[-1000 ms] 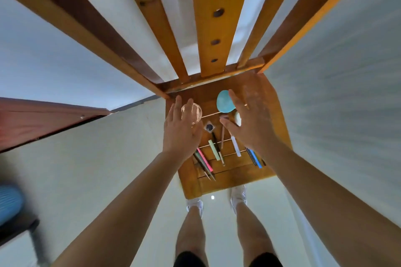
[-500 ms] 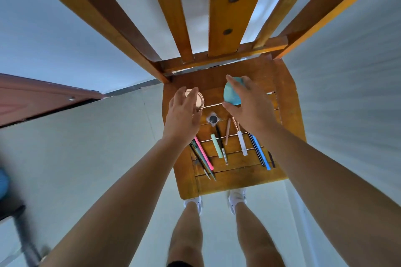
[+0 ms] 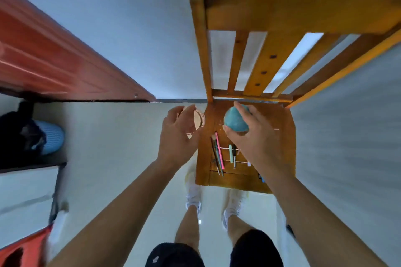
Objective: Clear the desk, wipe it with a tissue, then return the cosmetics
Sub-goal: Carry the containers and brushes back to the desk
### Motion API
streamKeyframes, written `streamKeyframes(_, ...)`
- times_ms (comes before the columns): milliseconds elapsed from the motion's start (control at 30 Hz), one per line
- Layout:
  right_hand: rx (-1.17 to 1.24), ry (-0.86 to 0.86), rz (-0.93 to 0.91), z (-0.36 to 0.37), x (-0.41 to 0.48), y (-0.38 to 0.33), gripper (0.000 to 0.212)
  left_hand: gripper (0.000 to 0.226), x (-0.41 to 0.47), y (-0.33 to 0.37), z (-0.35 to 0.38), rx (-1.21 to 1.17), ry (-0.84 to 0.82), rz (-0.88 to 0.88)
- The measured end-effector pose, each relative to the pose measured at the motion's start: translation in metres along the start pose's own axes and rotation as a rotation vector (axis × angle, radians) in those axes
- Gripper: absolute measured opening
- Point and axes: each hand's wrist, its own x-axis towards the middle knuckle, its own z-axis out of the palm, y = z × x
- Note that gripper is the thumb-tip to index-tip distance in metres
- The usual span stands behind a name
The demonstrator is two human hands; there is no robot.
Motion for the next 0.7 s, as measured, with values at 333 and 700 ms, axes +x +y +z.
streamKeyframes(333,0.134,-0.147,-0.669,-0.063,-0.009,-0.284,0.073,0.058,-0.121,-0.028,-0.249,-0.080,0.574,-0.241)
streamKeyframes(700,0.330,-0.236,-1.177,0.056,-0.175,-0.600,0.066,0.059,-0.347,-0.210,-0.471,0.002,1.006,-0.377)
